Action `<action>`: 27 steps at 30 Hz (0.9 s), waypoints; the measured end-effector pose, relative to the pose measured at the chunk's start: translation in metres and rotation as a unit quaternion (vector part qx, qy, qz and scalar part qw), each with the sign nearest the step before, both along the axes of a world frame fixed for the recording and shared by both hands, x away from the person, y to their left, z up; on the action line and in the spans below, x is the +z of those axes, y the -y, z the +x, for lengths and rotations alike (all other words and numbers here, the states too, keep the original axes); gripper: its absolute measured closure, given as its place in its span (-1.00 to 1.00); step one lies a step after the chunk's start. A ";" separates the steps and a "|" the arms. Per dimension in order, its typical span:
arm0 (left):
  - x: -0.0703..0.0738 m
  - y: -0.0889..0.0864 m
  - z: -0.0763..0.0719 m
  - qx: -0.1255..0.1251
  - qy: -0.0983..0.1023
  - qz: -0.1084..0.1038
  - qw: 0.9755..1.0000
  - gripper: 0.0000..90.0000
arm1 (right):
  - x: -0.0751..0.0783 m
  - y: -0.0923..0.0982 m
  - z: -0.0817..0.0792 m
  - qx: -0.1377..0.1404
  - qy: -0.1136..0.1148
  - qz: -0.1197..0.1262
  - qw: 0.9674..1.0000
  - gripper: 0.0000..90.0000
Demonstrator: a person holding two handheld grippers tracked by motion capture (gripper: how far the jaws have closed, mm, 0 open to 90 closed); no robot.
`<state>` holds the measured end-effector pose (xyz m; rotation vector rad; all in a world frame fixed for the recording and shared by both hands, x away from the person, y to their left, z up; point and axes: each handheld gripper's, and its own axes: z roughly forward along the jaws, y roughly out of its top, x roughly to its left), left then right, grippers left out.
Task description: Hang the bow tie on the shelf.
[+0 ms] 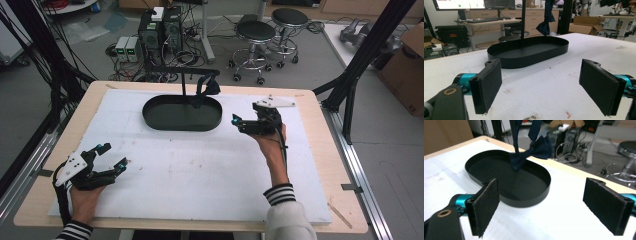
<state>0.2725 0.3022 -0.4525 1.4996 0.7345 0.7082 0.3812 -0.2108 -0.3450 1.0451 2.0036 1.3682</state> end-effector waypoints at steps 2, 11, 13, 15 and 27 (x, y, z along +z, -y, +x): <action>0.000 0.000 0.000 0.001 -0.001 0.001 1.000 -0.59 | -0.001 0.010 -0.017 -0.002 0.021 0.012 1.000 -0.72; 0.000 0.001 0.000 0.002 -0.001 0.003 1.000 -0.59 | -0.022 0.036 -0.072 -0.003 0.070 0.021 0.997 -0.73; 0.000 0.001 0.000 0.003 0.000 0.005 1.000 -0.59 | -0.032 0.041 -0.082 -0.008 0.075 0.018 0.997 -0.73; 0.000 0.001 0.000 0.003 0.001 0.005 1.000 -0.59 | -0.045 0.046 -0.091 -0.016 0.085 0.025 0.996 -0.73; 0.000 0.001 -0.001 0.005 0.001 0.005 1.000 -0.59 | -0.102 0.062 -0.123 -0.059 0.121 0.058 0.989 -0.74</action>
